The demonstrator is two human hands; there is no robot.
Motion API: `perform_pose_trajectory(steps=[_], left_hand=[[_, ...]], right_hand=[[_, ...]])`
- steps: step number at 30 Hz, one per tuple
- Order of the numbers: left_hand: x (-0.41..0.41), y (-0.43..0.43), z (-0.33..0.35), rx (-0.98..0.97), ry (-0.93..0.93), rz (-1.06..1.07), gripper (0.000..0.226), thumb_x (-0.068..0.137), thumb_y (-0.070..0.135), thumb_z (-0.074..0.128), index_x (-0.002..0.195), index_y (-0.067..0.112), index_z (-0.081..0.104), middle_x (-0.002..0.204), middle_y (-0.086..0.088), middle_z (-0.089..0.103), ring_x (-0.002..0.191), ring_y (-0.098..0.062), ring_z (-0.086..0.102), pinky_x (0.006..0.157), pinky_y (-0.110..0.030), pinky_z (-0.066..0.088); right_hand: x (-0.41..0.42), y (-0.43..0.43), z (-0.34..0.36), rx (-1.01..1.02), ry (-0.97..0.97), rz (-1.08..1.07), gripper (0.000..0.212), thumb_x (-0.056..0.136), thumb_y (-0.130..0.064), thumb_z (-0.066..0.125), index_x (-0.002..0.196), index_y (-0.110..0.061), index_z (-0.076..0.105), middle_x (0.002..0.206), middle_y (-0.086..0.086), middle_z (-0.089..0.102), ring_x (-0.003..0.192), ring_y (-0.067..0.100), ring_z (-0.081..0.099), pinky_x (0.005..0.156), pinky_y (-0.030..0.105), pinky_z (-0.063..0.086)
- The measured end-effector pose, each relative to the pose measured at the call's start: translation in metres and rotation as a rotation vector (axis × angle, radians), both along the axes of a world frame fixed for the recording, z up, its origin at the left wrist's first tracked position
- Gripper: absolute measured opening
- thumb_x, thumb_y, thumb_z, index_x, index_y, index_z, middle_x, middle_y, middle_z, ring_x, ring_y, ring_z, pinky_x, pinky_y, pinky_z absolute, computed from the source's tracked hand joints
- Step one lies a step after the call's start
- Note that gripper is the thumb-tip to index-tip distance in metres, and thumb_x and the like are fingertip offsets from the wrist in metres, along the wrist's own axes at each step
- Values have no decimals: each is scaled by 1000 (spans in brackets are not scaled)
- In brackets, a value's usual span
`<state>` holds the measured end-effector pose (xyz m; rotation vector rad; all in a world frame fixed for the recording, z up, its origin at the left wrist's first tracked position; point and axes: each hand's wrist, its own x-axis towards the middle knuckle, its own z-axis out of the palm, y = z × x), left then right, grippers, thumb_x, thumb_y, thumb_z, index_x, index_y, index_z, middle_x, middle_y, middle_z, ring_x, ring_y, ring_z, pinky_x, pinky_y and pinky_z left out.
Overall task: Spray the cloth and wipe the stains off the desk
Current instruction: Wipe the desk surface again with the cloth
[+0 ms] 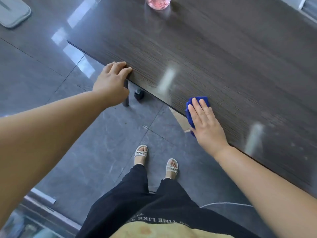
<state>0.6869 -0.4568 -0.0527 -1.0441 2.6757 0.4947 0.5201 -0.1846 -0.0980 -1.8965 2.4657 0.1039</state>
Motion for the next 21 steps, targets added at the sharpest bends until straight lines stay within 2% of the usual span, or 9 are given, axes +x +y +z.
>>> perform_pose_trajectory(steps=[3, 6, 7, 10, 12, 15, 18, 21], left_hand=[[2, -11, 1, 0, -51, -80, 66, 87, 17, 50, 147, 24, 24, 155, 0, 16, 139, -27, 12, 114, -37, 18], [1, -19, 3, 2, -71, -115, 65, 87, 16, 48, 146, 26, 25, 153, 0, 18, 135, -29, 17, 110, -39, 25], [1, -20, 2, -1, -76, -117, 65, 87, 16, 48, 146, 26, 25, 152, 0, 19, 133, -29, 19, 109, -40, 27], [1, -18, -1, -10, -84, -121, 67, 85, 19, 52, 146, 23, 25, 151, -1, 20, 132, -31, 20, 109, -39, 29], [1, -16, -3, -21, -93, -132, 70, 85, 20, 52, 147, 21, 22, 153, -2, 18, 134, -31, 18, 111, -37, 25], [3, -14, -3, -29, -111, -144, 73, 84, 21, 53, 148, 21, 18, 155, -3, 13, 137, -31, 13, 114, -41, 19], [3, -10, -4, -51, -156, -153, 75, 85, 22, 52, 149, 21, 12, 156, -4, 6, 140, -31, 6, 114, -49, 13], [0, -4, -6, -32, -182, -132, 77, 86, 23, 50, 149, 19, 6, 157, -5, 0, 142, -33, 0, 115, -51, 8]], right_hand=[[13, -34, -5, 42, -3, -97, 93, 68, -18, 80, 141, 1, 25, 146, 24, 36, 135, 42, 33, 105, 54, 33], [34, -94, -7, 47, 20, -88, 87, 71, -27, 78, 141, 0, 35, 146, 22, 38, 134, 40, 38, 104, 52, 36], [43, -117, -6, 34, 20, -88, 84, 76, -29, 75, 143, -1, 33, 149, 20, 34, 136, 38, 33, 107, 50, 32], [67, -170, -4, 32, -52, -112, 71, 97, -27, 47, 151, -6, 6, 159, 11, 3, 146, 30, 4, 117, 42, 8], [70, -180, -4, 43, -59, -107, 68, 100, -26, 40, 151, -8, -1, 159, 8, -4, 146, 27, -4, 117, 40, 3], [49, -135, -3, 48, -27, -8, 77, 91, -26, 57, 151, -7, 12, 158, 12, 13, 145, 30, 12, 116, 42, 18], [24, -67, -3, -12, -27, 20, 87, 75, -16, 75, 144, -2, 23, 149, 19, 34, 137, 36, 32, 108, 49, 35], [21, -53, -3, 17, -38, -57, 92, 68, -15, 80, 141, 0, 24, 145, 23, 39, 133, 40, 37, 104, 53, 37]])
